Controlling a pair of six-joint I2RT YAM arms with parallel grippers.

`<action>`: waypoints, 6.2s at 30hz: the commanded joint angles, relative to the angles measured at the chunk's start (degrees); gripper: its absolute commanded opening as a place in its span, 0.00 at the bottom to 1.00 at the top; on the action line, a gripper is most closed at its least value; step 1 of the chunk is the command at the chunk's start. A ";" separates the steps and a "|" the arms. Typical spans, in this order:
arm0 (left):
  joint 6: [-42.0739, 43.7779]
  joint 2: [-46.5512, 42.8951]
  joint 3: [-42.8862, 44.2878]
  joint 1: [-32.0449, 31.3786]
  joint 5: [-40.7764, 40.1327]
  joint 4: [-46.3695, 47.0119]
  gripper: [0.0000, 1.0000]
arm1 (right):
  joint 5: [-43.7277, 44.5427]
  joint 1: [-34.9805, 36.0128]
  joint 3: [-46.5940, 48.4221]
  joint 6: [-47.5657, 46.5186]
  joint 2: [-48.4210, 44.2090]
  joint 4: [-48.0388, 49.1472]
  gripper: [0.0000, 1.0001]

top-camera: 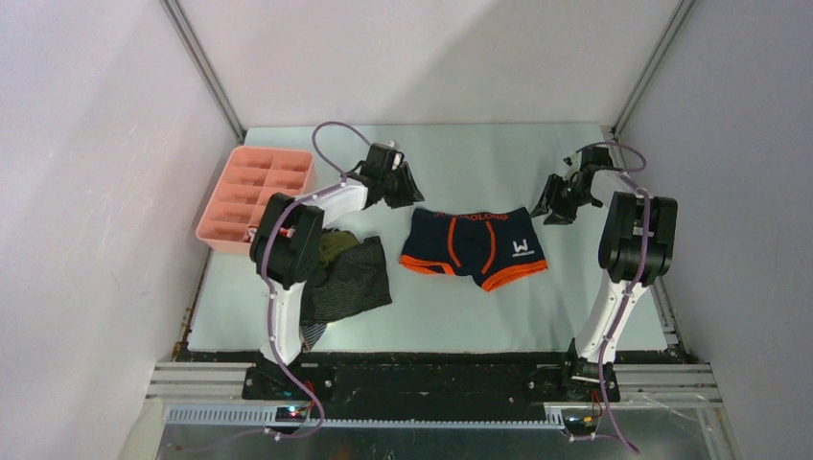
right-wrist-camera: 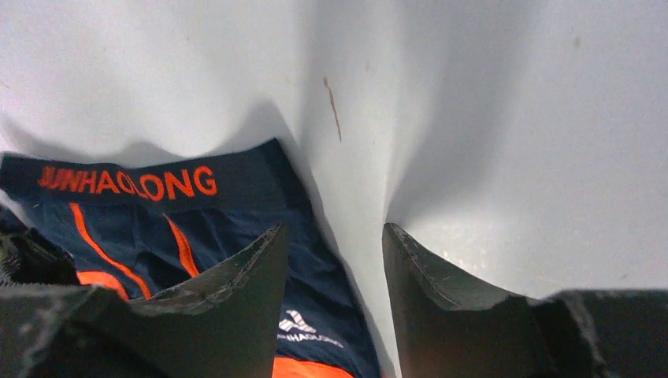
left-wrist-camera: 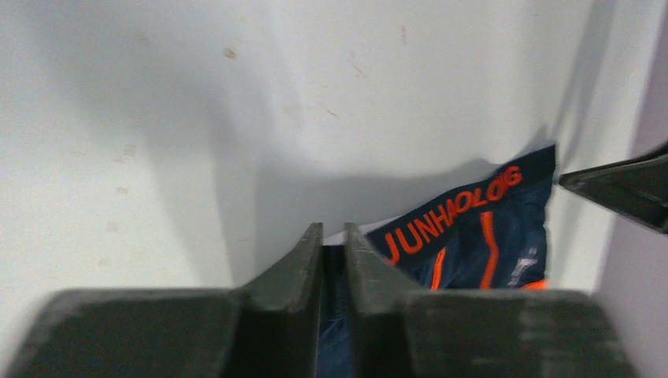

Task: Roll the underwear
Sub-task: Flatten out the underwear at the center of the board, then fold the underwear at the center of the board.

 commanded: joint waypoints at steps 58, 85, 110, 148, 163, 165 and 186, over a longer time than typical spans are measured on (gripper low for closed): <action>20.60 -5.26 3.96 4.93 13.03 -15.95 0.73 | 3.81 6.40 1.02 -7.00 -9.67 -0.43 0.55; 5.67 10.55 9.72 5.17 17.47 -9.09 0.44 | 5.92 7.40 12.69 -11.64 6.11 -4.81 0.52; 14.74 -16.35 1.85 7.19 23.12 8.24 0.00 | -4.32 0.25 8.77 -5.33 -22.64 -1.85 0.00; 20.97 0.66 5.01 -0.99 -5.77 -3.09 0.48 | 15.93 2.80 8.26 -8.93 -8.04 11.48 0.45; 15.56 -3.88 -6.56 1.40 11.04 0.19 0.63 | 3.87 8.84 -20.19 9.28 -22.91 -1.73 0.26; 15.25 -2.34 -5.54 1.15 11.93 0.66 0.61 | 4.55 8.65 -20.25 9.77 -21.46 -1.85 0.25; 12.94 -2.39 -4.39 1.84 13.02 3.16 0.00 | 14.63 7.67 -3.81 0.23 -2.38 1.17 0.18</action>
